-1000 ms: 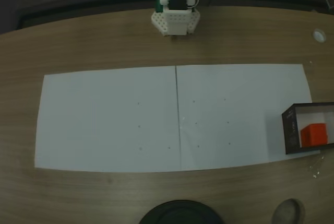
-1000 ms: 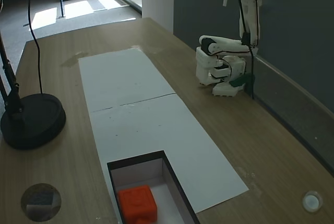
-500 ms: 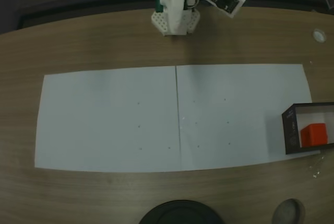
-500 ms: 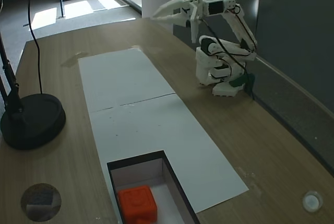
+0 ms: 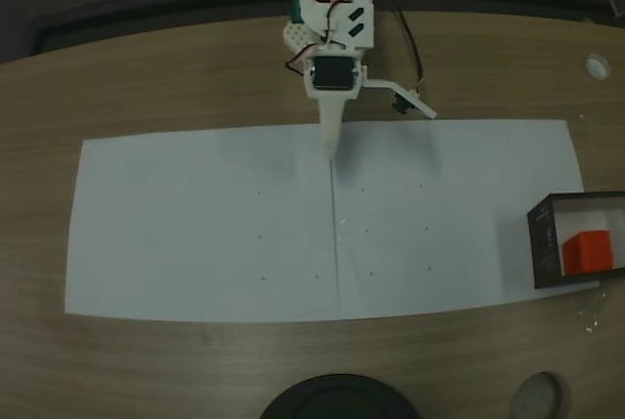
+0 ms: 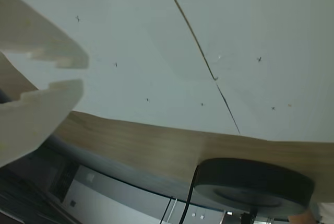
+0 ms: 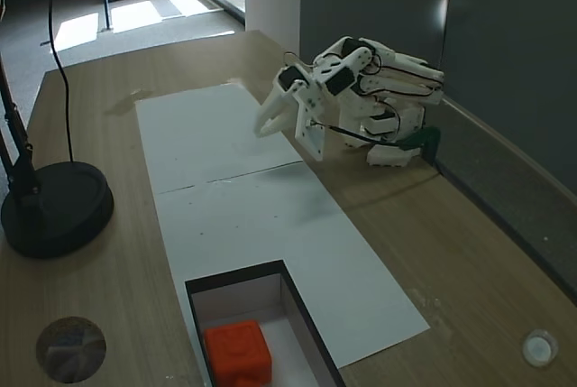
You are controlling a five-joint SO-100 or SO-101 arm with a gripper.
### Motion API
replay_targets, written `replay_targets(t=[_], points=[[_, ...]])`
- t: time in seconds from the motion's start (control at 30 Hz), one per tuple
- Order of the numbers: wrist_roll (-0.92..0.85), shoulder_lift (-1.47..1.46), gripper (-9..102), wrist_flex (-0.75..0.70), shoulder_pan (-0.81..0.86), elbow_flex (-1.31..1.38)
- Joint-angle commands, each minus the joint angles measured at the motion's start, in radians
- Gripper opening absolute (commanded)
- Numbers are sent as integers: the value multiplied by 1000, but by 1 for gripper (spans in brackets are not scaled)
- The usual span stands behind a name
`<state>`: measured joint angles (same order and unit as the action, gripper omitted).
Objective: Grab a orange square and put it in the box.
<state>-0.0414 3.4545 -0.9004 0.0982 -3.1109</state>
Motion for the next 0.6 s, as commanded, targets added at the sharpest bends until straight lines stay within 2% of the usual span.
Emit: replay_targets(t=[0.0, 0.1, 0.27, 0.57], points=[[51, 23, 0, -54, -8, 14], [126, 23, 0, -153, -14, 44], [141, 21, 0, -390, -14, 109], [161, 21, 0, -390, -12, 110]])
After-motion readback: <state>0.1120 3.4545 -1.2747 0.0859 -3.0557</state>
